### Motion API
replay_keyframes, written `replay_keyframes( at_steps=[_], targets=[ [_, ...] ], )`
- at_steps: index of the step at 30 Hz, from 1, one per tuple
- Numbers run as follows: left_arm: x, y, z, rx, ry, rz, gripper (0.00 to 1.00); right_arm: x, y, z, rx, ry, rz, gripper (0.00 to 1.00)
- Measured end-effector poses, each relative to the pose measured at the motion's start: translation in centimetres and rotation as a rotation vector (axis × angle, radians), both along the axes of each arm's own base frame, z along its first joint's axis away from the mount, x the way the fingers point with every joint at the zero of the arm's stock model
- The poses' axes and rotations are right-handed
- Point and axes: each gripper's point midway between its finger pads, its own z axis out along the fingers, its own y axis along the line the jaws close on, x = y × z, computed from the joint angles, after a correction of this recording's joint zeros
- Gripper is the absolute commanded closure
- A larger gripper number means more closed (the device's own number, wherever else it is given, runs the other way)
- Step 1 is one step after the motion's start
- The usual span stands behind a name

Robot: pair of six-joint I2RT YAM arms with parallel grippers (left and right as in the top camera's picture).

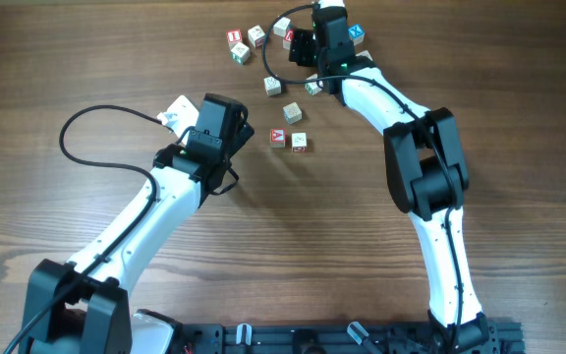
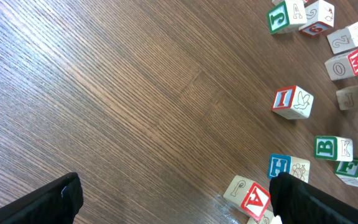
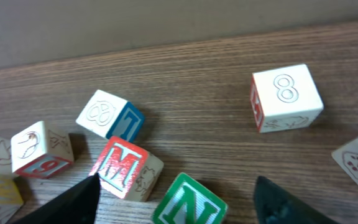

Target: Form a horizontal line

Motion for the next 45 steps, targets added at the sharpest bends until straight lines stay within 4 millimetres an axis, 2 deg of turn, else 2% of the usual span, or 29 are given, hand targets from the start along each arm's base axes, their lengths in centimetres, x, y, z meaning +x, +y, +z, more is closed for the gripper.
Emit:
replay_keyframes(
  at_steps=[2,26,32,36,39,40,45],
  targets=[
    [0.0,0.0,0.0,0.000,0.000,0.000,0.00,0.0,-0.2,-0.1,0.000,0.003,-0.011,0.34],
    [0.0,0.0,0.0,0.001,0.001,0.000,0.00,-0.7,-0.6,-1.2,-0.024,0.052,-0.022,0.36],
    [0.0,0.0,0.0,0.001,0.001,0.000,0.00,-0.8,-0.8,-2.8,-0.035,0.072,-0.025,0.37],
    [0.0,0.0,0.0,0.001,0.002,0.000,0.00,-0.7,-0.7,-2.6,-0.030,0.061,-0.025,0.43],
    [-0.1,0.0,0.0,0.002,0.003,0.000,0.00,-0.6,-0.7,-2.6,-0.027,0.058,-0.028,0.53],
    [-0.1,0.0,0.0,0.002,0.003,0.000,0.00,-0.6,-0.7,-2.6,-0.029,0.058,-0.030,0.60],
    [-0.1,0.0,0.0,0.002,0.003,0.000,0.00,-0.5,-1.1,-2.6,-0.042,0.053,-0.048,0.63]
  ],
)
